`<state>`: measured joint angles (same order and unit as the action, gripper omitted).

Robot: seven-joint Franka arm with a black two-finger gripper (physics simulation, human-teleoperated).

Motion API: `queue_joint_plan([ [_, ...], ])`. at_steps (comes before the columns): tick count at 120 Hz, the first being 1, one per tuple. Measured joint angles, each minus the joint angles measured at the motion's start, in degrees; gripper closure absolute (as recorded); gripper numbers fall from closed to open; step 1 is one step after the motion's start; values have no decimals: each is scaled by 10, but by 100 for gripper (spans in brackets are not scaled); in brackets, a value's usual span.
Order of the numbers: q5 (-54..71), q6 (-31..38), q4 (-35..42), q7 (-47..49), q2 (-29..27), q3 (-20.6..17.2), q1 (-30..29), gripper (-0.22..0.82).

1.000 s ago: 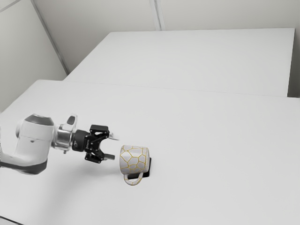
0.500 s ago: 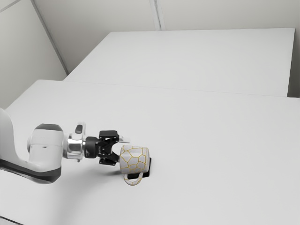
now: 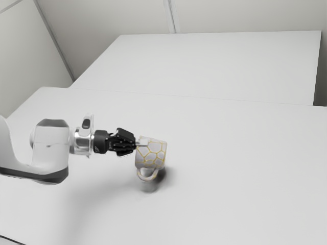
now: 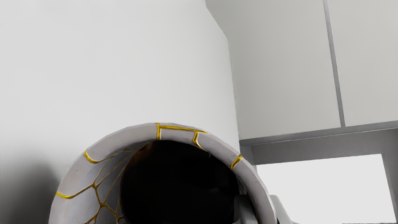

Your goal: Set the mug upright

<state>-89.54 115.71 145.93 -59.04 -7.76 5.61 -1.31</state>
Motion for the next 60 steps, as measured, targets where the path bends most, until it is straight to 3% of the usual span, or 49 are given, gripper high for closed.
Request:
queue_joint_plan([
  [18,242,12,-144,40,0,-22,-2,76],
  [33,510,9,-229,103,15,-72,-2,77],
  [50,739,4,-248,190,34,-112,6,78],
  [60,813,13,-220,242,30,-118,8,78],
])
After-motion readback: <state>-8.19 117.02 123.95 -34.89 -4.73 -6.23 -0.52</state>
